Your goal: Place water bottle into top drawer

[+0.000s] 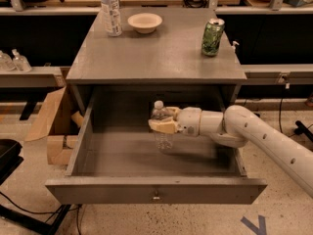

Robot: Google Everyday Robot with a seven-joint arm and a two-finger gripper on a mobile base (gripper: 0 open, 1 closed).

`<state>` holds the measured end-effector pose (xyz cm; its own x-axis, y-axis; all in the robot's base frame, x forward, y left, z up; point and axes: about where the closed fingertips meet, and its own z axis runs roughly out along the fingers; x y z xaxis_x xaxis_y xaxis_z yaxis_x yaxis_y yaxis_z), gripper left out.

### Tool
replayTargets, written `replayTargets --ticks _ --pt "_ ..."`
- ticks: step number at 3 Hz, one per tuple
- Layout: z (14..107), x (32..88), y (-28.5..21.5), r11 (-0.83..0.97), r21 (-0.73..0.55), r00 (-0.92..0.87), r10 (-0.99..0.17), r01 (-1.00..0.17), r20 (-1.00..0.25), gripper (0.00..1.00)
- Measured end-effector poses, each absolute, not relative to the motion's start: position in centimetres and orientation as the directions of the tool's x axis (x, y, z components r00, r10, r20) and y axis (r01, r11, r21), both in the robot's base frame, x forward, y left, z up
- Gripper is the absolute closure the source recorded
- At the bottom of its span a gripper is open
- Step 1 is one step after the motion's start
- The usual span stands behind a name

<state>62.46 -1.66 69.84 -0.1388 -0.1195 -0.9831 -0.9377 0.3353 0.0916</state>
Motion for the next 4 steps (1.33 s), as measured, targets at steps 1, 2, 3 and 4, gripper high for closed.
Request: replayTargets --ticks 1,2,3,4 --pt "69.84 62.46 -1.66 0.335 0.092 -0.139 -0.120 -0.938 -0.983 0.62" --pt "69.86 62.41 -1.40 0.331 0.092 -0.138 -0.119 -0.939 -0.983 0.37" --pt "69.87 62.41 -1.40 0.331 0.092 -0.138 -0.119 -0.939 -0.983 0.15" --pt "69.89 62.37 -1.14 0.327 0.092 -0.138 -0.119 -0.941 -0.983 0.00"
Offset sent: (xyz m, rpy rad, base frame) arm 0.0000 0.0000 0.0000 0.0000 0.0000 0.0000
